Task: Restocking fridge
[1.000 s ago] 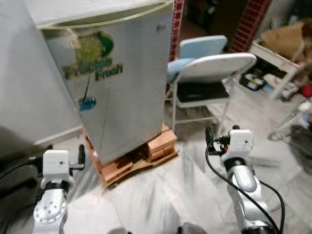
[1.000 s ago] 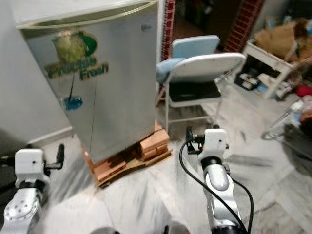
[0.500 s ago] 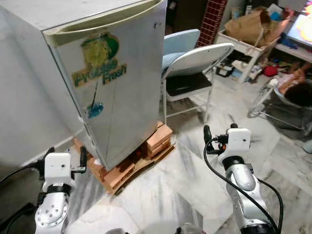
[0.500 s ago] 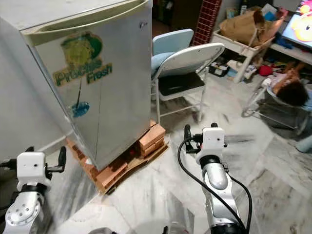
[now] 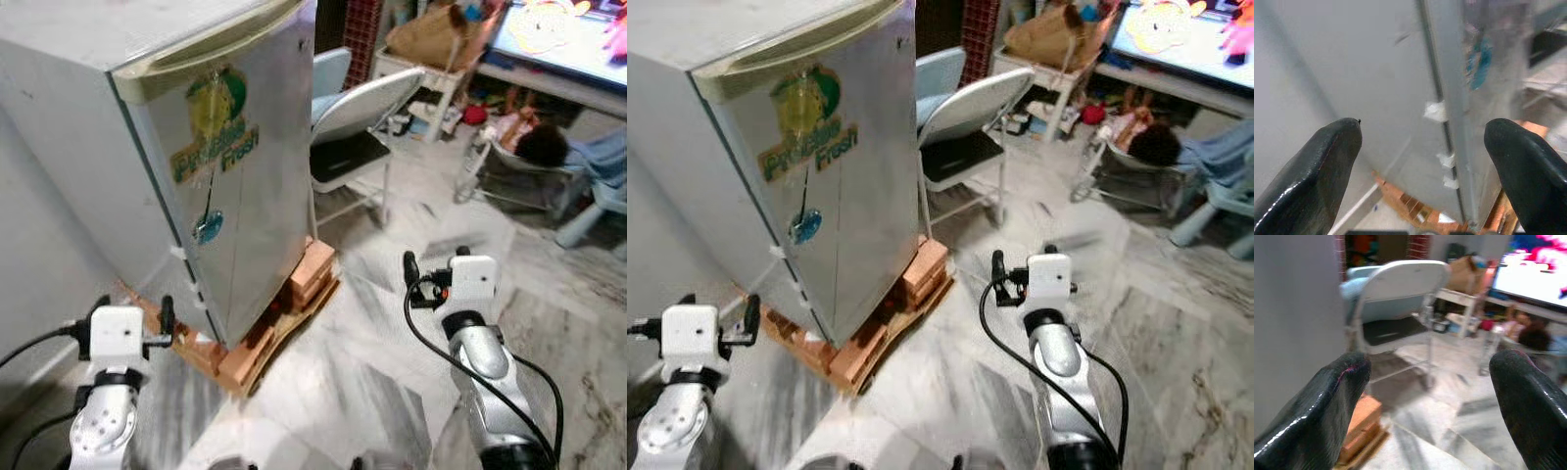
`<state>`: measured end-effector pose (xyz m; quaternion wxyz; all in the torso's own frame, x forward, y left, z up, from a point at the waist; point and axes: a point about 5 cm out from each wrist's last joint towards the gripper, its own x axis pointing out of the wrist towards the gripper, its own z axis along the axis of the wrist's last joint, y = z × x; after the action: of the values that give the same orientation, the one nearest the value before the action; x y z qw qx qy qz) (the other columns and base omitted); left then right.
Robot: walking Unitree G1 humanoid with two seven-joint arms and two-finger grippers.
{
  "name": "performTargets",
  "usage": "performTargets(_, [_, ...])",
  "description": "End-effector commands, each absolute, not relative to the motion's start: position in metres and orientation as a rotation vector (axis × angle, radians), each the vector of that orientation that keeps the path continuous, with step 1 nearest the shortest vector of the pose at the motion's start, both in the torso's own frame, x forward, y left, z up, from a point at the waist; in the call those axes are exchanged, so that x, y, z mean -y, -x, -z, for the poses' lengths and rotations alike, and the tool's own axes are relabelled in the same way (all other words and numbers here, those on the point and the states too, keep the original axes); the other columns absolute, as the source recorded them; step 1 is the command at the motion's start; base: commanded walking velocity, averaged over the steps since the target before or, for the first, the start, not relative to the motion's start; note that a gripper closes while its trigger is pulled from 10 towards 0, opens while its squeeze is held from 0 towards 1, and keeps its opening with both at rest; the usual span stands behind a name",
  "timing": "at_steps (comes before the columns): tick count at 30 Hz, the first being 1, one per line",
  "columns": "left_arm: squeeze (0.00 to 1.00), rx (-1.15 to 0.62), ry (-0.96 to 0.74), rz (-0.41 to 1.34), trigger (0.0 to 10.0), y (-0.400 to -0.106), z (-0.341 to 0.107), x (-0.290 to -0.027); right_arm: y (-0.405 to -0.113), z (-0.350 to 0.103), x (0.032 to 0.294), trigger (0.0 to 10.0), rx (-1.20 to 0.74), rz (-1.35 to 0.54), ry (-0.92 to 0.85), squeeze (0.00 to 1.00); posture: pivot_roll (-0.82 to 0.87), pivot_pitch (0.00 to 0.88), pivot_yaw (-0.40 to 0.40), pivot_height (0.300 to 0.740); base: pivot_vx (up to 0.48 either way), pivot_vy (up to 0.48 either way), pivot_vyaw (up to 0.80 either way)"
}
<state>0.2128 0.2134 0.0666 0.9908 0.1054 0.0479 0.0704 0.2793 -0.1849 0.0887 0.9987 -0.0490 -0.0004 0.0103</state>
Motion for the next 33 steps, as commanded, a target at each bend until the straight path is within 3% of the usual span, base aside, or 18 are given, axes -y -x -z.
performTargets(1, [0.0, -0.091, -0.217, -0.111, 10.0, -0.213, -0.066, -0.209, -0.277, -0.085, 0.189, 10.0, -0.014, -0.007, 0.099, 0.0, 0.01, 0.05, 0.003, 0.74, 0.0, 0.48, -0.8])
performTargets(13, [0.0, -0.094, -0.22, -0.102, 10.0, -0.214, -0.065, -0.207, -0.278, -0.086, 0.187, 10.0, -0.008, -0.016, 0.106, 0.0, 0.01, 0.057, 0.0, 0.74, 0.0, 0.379, -0.7])
performTargets(33, [0.0, -0.055, -0.197, -0.073, 10.0, -0.241, -0.075, -0.209, -0.28, -0.087, 0.184, 10.0, -0.013, -0.041, 0.116, 0.0, 0.0, 0.08, -0.02, 0.74, 0.0, 0.0, -0.75])
